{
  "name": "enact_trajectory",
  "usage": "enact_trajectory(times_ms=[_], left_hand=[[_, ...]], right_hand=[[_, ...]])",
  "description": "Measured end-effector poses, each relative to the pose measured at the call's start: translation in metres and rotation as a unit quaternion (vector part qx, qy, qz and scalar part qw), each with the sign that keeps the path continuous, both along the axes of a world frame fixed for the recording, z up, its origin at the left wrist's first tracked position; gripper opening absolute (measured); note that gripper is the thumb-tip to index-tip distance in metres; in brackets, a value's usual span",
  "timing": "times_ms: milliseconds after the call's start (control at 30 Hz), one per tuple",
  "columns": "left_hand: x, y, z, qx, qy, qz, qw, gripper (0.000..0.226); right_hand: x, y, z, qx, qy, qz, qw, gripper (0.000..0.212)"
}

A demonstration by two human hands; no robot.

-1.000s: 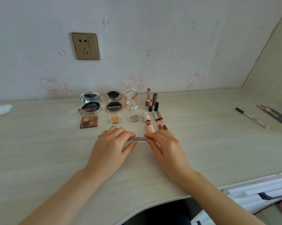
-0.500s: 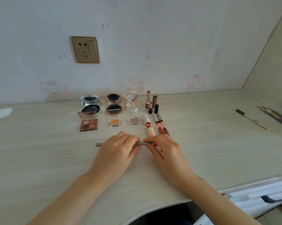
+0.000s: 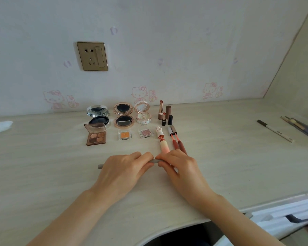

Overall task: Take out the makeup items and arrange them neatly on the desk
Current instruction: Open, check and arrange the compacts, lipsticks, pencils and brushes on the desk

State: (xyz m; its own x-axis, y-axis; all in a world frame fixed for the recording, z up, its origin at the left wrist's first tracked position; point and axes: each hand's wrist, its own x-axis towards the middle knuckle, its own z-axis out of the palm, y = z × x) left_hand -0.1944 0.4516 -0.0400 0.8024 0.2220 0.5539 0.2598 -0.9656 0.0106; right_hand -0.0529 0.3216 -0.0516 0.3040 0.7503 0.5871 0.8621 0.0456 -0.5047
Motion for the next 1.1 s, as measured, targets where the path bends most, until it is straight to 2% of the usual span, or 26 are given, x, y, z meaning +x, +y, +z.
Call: enact_trajectory(times_ms=[200,333,467,767,933,1100], left_hand=[[0.001,-0.001,0.003,-0.010,-0.014,-0.016,1.000,0.031],[-0.001,-0.004,0.006,-0.051,-0.020,-0.010,0.998,0.026],[-0.003,-0.007,0.007,-0.099,-0.026,-0.002,0.995,0.026],[-0.004,-0.003,0.003,-0.108,-0.045,-0.013,0.993,0.032],[-0.002,0.002,0.001,-0.116,-0.096,-0.013,0.989,0.032],[0.010,-0.008,0.006,-0.158,-0.172,-0.029,0.972,0.035]], right_hand=[[0.001,-0.001,0.003,0.016,0.044,0.006,0.999,0.017],[0.001,-0.003,0.005,0.019,0.060,-0.001,0.998,0.022],[0.000,-0.002,0.008,0.033,0.091,-0.024,0.995,0.022],[-0.001,-0.006,0.014,0.039,0.208,-0.056,0.976,0.024],[0.004,-0.009,0.015,0.045,0.278,-0.076,0.956,0.025],[0.016,-0.021,0.018,0.026,0.251,-0.110,0.961,0.021]])
